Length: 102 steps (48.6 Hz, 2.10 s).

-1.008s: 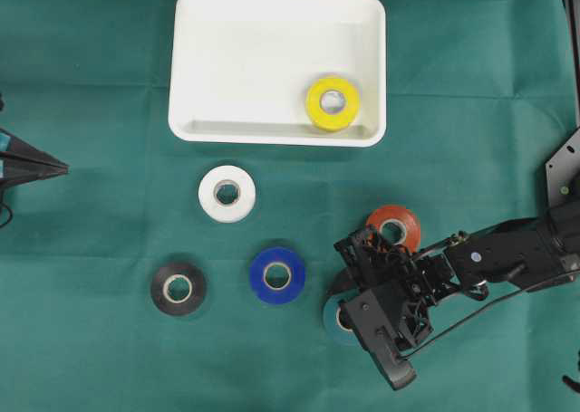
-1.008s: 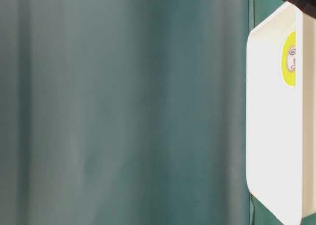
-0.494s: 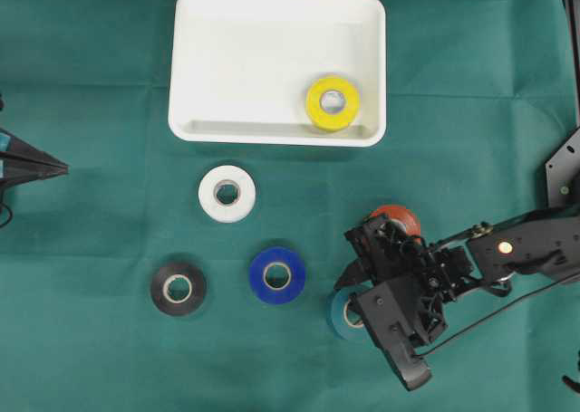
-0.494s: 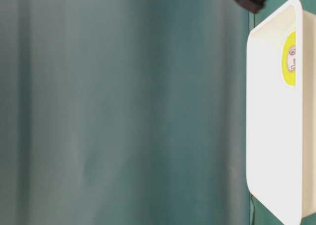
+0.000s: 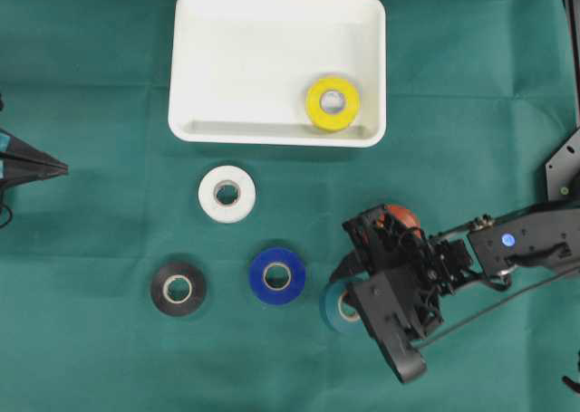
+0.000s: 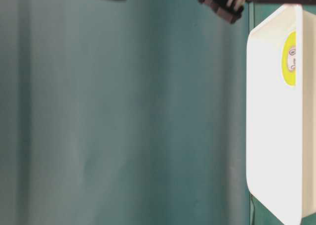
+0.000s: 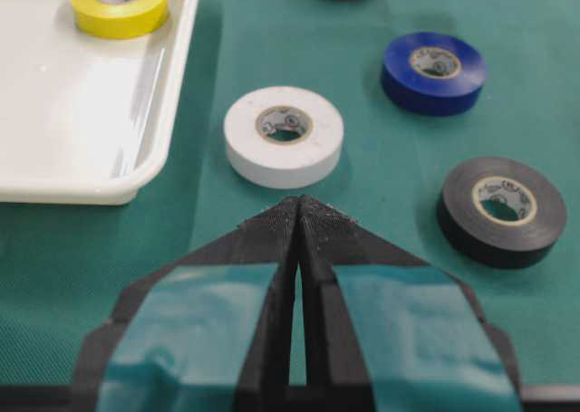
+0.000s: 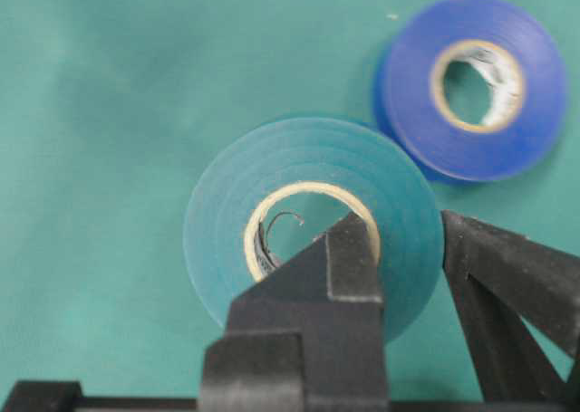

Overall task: Put the tape into the white case with the right arm.
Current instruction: 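Lift the teal roll and carry it into the tray's upper area, then release the teal roll in the tray and withdraw right gripper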

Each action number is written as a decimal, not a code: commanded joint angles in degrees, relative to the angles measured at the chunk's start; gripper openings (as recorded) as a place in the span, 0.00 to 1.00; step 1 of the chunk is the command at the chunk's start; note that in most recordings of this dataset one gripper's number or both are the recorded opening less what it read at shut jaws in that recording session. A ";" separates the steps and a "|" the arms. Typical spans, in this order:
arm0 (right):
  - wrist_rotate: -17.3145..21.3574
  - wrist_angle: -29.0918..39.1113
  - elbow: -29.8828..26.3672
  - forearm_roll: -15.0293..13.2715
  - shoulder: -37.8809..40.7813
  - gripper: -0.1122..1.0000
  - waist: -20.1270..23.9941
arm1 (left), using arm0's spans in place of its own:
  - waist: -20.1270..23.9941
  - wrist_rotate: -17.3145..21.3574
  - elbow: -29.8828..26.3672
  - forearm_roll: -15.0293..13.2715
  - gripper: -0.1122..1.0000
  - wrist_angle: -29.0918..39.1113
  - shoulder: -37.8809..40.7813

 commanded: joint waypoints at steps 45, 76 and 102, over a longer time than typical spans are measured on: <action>-0.79 0.35 -2.90 -0.62 -3.16 0.11 -28.74 | -0.09 0.00 -0.62 -0.09 0.11 -0.53 0.53; -0.53 -5.89 -2.02 -6.77 -1.76 0.11 -43.42 | -0.09 0.00 -0.53 -0.09 0.11 -0.53 0.53; -0.70 -7.21 -1.14 -7.38 -0.62 0.55 -44.74 | -0.09 0.00 -0.53 -0.09 0.11 -0.53 0.53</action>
